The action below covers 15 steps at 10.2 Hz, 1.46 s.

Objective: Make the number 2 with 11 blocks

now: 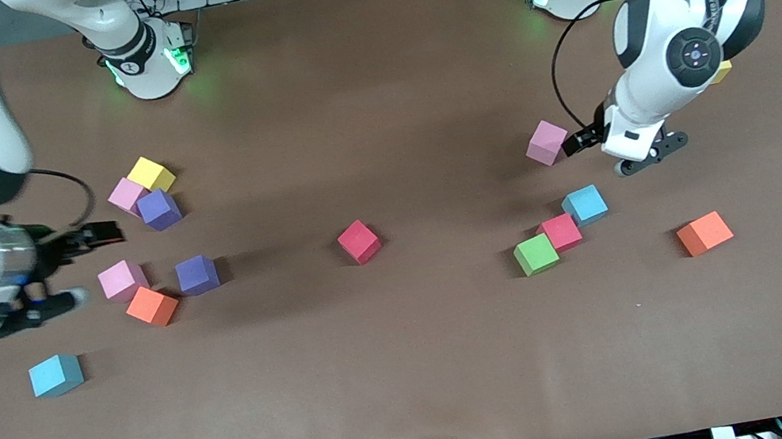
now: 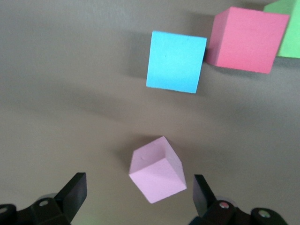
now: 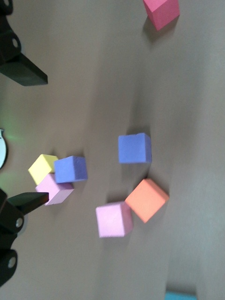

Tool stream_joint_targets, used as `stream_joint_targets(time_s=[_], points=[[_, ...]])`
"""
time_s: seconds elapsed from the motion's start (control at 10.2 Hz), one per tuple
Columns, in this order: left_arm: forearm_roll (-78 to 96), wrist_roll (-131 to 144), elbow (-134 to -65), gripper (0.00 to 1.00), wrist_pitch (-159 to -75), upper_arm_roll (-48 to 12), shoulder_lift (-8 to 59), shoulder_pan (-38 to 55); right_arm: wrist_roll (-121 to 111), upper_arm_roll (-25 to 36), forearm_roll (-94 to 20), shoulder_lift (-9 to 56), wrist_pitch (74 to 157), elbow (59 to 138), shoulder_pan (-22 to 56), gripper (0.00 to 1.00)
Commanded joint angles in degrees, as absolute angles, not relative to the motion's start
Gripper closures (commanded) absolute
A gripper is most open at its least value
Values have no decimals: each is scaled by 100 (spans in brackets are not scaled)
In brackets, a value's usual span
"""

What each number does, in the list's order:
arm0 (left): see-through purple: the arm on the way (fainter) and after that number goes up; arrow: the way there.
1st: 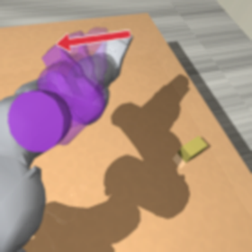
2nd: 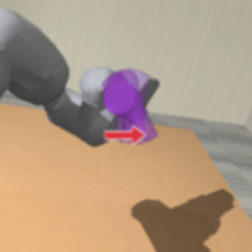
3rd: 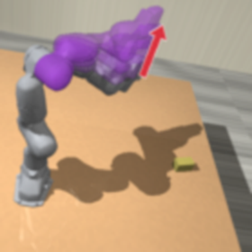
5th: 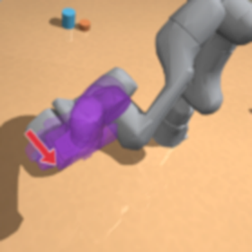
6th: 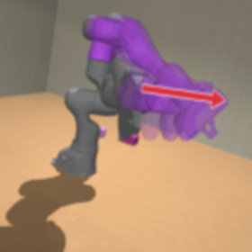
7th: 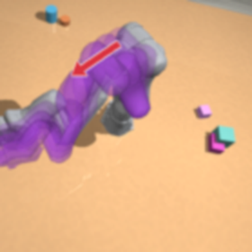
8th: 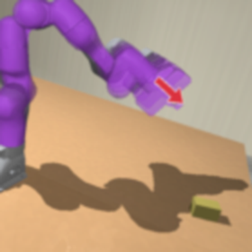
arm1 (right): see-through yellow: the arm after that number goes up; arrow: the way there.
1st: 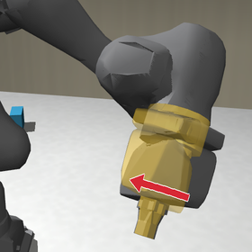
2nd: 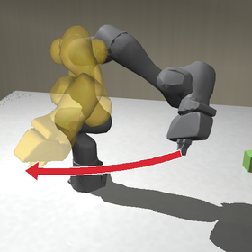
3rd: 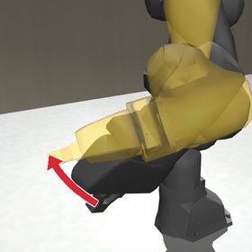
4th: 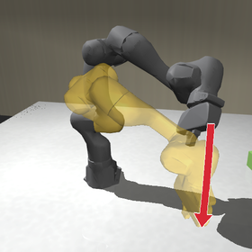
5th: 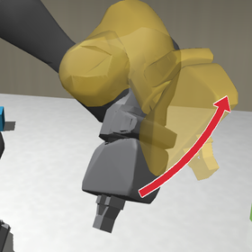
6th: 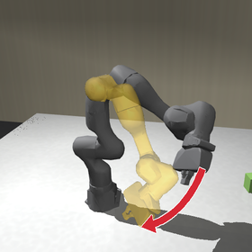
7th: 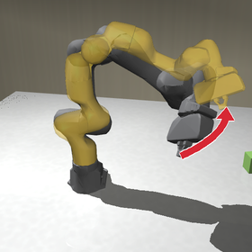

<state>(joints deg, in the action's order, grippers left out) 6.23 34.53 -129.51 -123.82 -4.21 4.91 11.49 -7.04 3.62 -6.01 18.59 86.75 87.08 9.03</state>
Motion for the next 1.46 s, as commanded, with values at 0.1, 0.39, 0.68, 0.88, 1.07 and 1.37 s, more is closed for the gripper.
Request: stream_joint_targets(time_s=[0.1, 0.39, 0.68, 0.88, 1.07, 1.37], points=[[870, 4716, -13165, 0, -12812, -448, 747, 1248, -546, 387, -817, 1714, 9988, 10138, 1142, 0], [870, 5789, -13789, 6, -13630, -719, 773, 1432, -562, 387, -817, 1749, 10974, 10949, 1151, 0], [870, 6056, -13842, 4, -13658, -817, 887, 1433, -598, 369, -817, 1784, 12230, 11653, 1239, 0], [835, 6056, -13895, 2, -13693, -817, 923, 1424, -615, 369, -817, 1933, 12935, 11926, 1257, 0], [817, 6047, -13896, 1, -13903, -817, 1106, 1441, -633, 369, -809, 2074, 13209, 11944, 1301, 0], [800, 6047, -13904, 2, -14010, -809, 1283, 1441, -729, 369, -809, 2328, 13630, 11962, 1275, 0]])
